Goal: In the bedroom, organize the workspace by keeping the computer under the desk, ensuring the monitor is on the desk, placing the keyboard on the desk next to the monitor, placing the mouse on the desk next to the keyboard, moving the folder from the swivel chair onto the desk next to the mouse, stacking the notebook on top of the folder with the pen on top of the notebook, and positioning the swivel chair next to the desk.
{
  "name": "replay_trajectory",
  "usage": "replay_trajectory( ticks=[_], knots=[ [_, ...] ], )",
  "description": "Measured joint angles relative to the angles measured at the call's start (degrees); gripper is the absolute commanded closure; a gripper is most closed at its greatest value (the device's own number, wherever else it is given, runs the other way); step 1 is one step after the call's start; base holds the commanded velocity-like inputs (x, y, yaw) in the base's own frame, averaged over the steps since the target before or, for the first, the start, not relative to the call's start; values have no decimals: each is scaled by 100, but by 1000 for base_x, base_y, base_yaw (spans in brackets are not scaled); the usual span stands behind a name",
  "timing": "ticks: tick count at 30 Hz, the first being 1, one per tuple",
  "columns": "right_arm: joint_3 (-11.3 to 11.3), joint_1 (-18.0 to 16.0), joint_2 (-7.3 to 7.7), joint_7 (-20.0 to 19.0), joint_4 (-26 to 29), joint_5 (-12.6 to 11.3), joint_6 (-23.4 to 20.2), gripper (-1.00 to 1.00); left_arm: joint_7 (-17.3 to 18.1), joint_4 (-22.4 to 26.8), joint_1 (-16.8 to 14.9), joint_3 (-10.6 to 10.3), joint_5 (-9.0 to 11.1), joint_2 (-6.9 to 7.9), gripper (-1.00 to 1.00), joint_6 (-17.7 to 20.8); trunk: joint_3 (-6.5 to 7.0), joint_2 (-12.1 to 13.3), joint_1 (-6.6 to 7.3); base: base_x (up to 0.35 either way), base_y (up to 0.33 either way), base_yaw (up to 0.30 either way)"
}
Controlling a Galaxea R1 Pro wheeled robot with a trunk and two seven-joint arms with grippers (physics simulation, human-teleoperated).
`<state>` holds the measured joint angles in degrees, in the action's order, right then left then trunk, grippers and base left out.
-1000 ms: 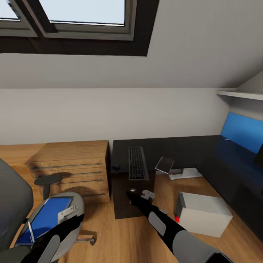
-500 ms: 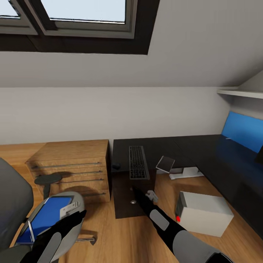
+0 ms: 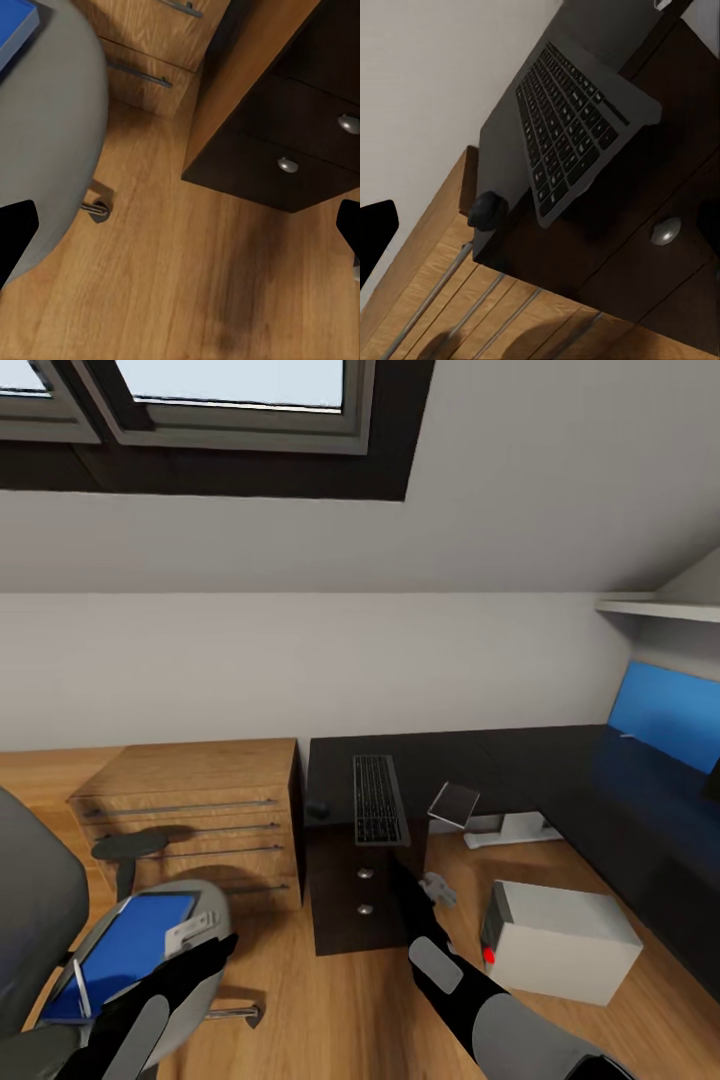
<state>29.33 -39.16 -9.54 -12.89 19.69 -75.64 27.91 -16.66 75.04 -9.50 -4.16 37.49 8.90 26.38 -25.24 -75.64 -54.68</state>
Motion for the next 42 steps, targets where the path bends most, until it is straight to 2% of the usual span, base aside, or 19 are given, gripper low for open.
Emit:
replay_trajectory(
  ticks=[4,9,14,19,26,27,29,35,42],
  knots=[
    [6,14,-7,-1,16,-27,157,-100,0,9,-1,-6,-1,-19,-100,0,-72,-161,-88,0,0,0],
    [3,19,-6,-3,32,-42,167,-100,0,60,-2,-5,-8,-137,-100,2,-162,-361,-198,0,0,0],
    [-14,20,30,-9,51,-2,-299,-100,0,139,-1,-9,-12,-186,-100,20,-252,-562,-308,0,0,0],
    [-23,21,28,-19,103,-33,-491,-100,0,150,-1,-9,-12,-192,-100,25,-341,-762,-418,0,0,0],
    [-26,21,11,-7,155,-450,-578,-100,0,144,-3,-15,-12,-207,-100,26,-467,-1043,-571,0,0,0],
    [-28,20,9,-7,197,-842,-587,-100,0,144,0,-17,-12,-210,-100,26,-485,-1083,-593,0,0,0],
    [-27,21,6,-12,204,-936,-582,-100,0,144,-1,-18,-12,-210,-100,26,-521,-1164,-637,0,0,0],
    [-27,20,14,-40,225,-999,-561,-100,0,144,-3,-15,-12,-211,-100,26,-629,-1404,-769,0,0,0],
    [-29,98,19,-608,276,-1014,-573,-100,0,137,0,-18,-12,-211,-100,27,-755,-1685,-923,0,0,0]
  ],
)
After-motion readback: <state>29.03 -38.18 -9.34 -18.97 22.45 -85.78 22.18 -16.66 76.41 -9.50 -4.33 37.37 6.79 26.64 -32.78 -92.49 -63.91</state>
